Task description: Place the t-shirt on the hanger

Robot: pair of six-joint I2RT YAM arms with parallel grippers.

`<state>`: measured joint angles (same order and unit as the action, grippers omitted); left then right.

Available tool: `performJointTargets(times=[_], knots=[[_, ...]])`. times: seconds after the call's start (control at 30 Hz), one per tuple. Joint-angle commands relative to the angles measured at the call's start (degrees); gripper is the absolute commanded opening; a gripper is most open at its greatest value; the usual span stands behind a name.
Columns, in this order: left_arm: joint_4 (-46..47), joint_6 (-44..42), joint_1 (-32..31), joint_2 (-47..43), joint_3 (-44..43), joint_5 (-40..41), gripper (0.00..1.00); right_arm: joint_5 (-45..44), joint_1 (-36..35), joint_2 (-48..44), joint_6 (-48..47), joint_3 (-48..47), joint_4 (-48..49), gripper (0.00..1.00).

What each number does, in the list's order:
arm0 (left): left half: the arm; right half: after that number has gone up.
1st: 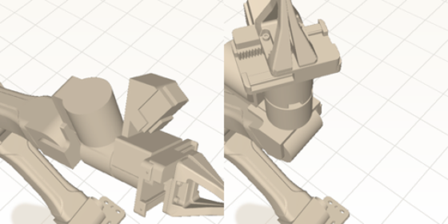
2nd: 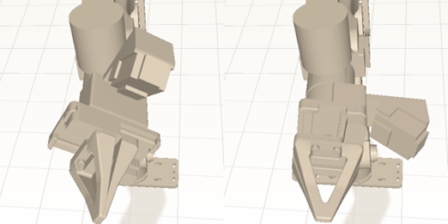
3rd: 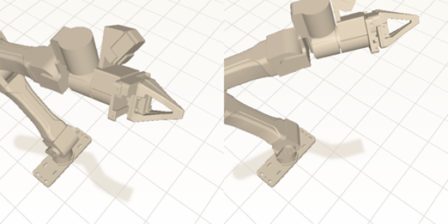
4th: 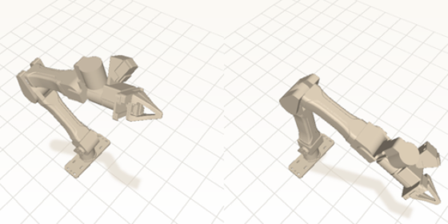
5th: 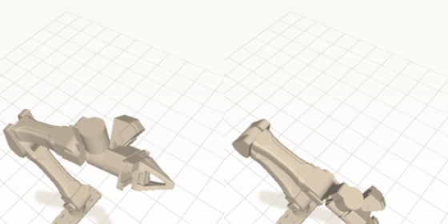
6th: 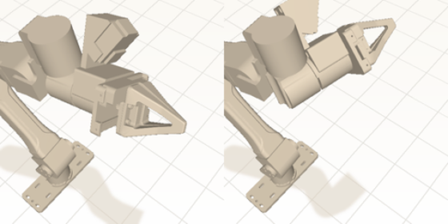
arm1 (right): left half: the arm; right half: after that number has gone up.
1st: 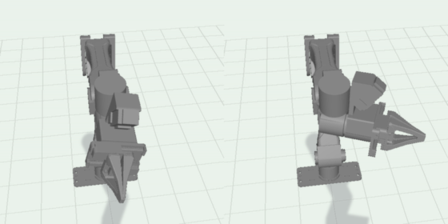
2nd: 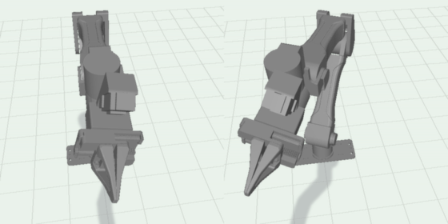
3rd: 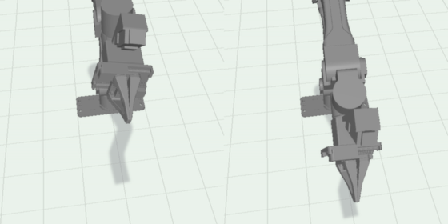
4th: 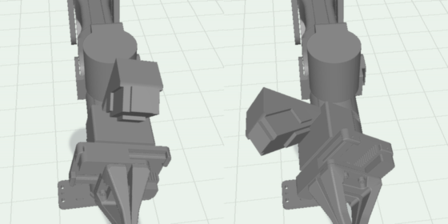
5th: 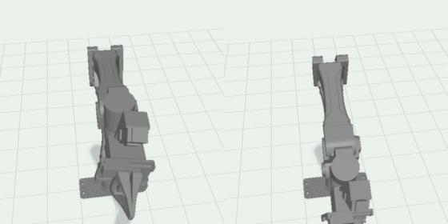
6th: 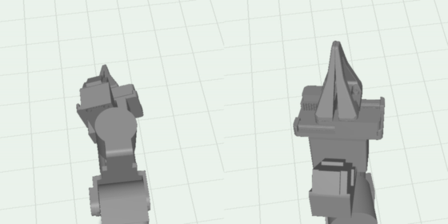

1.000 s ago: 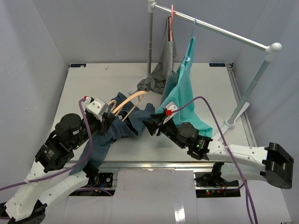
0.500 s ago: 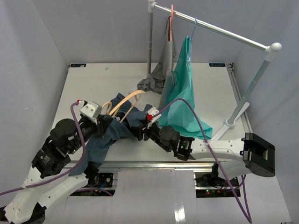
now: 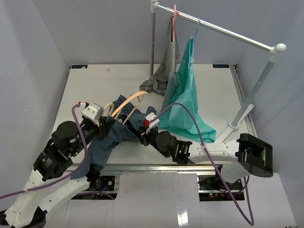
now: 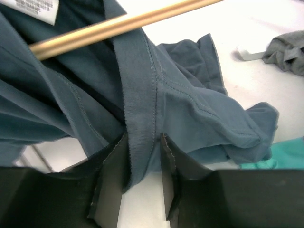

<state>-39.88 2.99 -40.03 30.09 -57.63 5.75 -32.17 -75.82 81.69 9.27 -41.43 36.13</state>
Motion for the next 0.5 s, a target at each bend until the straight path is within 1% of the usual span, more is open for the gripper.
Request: performJointTargets(times=[0.0, 0.03, 0.17, 0.23, 0.4, 0.47], knots=[[2.7, 0.1, 0.0, -1.2, -1.1, -1.6, 0.00, -7.7, -0.3, 1.5, 0.5, -2.8, 0.8, 0.14], [2.1, 0.0, 0.0, -1.9, -1.9, -3.1, 0.00, -9.5, -0.1, 1.3, 0.0, -3.1, 0.5, 0.08], [-0.5, 0.1, 0.0, -4.3, -5.2, -7.9, 0.00, -10.7, 2.2, -1.2, -1.1, -3.6, -1.2, 0.08], [-2.4, 0.1, 0.0, -5.0, -7.7, -8.9, 0.00, -10.5, 3.6, -3.4, -1.0, -3.1, -1.5, 0.08], [-5.6, -0.9, 0.0, -6.7, -9.2, -10.9, 0.00, -9.5, 6.4, -7.7, -1.1, -2.4, -2.7, 0.08], [-6.6, -1.5, 0.0, -7.3, -9.7, -12.9, 0.00, -9.2, 7.7, -9.3, -1.1, -2.4, -3.7, 0.08]])
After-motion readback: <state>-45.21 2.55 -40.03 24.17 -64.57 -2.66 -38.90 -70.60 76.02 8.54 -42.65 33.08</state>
